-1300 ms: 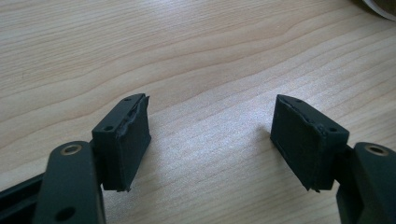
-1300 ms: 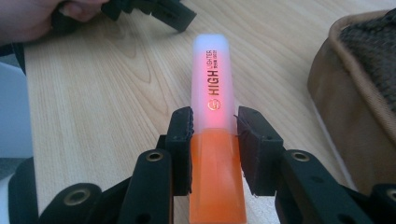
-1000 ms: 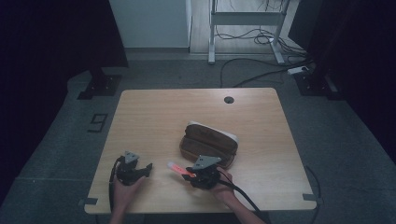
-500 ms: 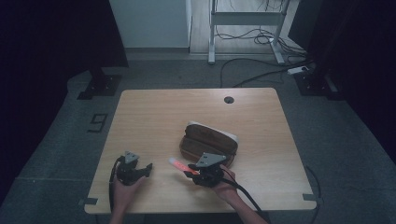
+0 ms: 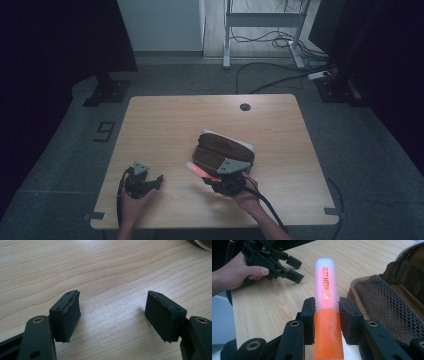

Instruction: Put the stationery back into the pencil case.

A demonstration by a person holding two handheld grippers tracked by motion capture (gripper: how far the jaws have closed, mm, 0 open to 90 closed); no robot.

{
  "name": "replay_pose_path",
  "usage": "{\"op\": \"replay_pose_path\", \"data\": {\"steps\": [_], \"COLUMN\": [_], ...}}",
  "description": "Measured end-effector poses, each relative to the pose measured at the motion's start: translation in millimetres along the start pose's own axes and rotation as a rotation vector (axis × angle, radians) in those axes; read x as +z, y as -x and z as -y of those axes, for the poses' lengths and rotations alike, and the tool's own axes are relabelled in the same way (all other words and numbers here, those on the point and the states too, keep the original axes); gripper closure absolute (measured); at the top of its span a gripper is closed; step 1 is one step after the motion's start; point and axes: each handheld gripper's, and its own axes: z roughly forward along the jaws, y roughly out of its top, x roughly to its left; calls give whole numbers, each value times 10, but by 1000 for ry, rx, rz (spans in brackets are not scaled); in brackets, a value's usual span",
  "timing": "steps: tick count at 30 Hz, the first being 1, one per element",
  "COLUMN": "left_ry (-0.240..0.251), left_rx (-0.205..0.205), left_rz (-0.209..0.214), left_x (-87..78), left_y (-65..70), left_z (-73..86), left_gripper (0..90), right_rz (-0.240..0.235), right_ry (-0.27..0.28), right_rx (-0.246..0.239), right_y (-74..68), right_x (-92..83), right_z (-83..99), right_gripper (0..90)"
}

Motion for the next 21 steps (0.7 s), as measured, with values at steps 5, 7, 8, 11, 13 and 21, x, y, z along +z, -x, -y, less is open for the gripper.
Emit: {"op": "replay_pose_path", "data": {"steps": [5, 7, 8, 11, 13, 21], "left_ry": [0, 0, 0, 0, 0, 0], "left_rx": [0, 0, 0, 0, 0, 0], "left_rz": [0, 0, 0, -1, -1, 0], "left_x": [0, 0, 0, 1, 1, 0], "left_y": [0, 0, 0, 0, 0, 0], "left_z": [0, 0, 0, 0, 0, 0], "left_gripper": [278, 278, 278, 278, 278, 278], "right_rz": [0, 2, 3, 9, 13, 31], "right_ry": [3, 4, 6, 11, 14, 30], "right_rx": [6, 5, 7, 12, 16, 30], "right_y": [33, 47, 53, 79, 99, 175], "right_x": [-14, -20, -24, -41, -59, -135], "right_z": [-2, -2, -3, -7, -11, -30], "right_gripper": [659, 658, 658, 659, 658, 659]}}
